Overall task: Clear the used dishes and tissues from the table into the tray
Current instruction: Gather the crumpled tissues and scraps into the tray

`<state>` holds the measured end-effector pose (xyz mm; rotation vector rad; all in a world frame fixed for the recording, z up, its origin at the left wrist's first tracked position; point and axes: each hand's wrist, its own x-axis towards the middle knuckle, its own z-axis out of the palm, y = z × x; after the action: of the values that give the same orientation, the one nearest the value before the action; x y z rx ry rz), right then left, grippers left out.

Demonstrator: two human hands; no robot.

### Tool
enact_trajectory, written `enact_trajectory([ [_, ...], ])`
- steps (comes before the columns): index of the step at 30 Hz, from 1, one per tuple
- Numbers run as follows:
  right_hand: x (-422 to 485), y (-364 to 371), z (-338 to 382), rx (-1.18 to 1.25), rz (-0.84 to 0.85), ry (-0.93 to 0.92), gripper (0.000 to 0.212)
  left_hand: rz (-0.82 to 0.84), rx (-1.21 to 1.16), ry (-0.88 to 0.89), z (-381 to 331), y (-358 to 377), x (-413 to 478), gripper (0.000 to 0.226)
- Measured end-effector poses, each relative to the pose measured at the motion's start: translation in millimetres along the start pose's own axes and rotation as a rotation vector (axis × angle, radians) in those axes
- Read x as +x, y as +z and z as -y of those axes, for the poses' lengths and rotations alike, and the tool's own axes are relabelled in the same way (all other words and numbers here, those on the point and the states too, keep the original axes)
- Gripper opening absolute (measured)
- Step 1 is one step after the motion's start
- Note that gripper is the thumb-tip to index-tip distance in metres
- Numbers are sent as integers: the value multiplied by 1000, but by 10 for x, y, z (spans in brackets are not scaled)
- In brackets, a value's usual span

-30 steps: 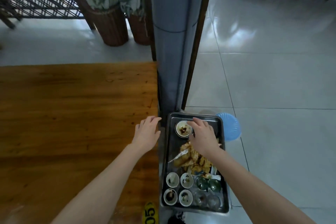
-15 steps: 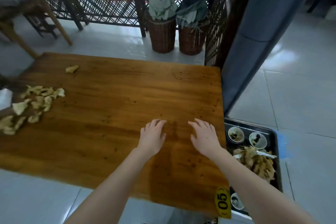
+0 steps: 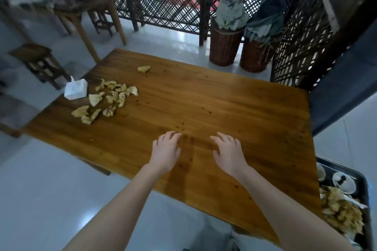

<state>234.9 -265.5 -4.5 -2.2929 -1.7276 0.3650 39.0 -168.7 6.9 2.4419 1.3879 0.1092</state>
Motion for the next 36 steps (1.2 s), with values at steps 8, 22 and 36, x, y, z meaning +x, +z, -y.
enact_trajectory([
  [8, 430, 187, 846, 12, 114, -160, 51, -72, -51, -195, 795, -350, -239, 49],
  [22, 1276, 568, 1909, 67, 140, -323, 49, -136, -30, -436, 2095, -736, -277, 49],
  [36, 2376, 908, 2351, 81, 202, -180, 50, -9, -114, -518, 3103, -1019, 689, 69],
])
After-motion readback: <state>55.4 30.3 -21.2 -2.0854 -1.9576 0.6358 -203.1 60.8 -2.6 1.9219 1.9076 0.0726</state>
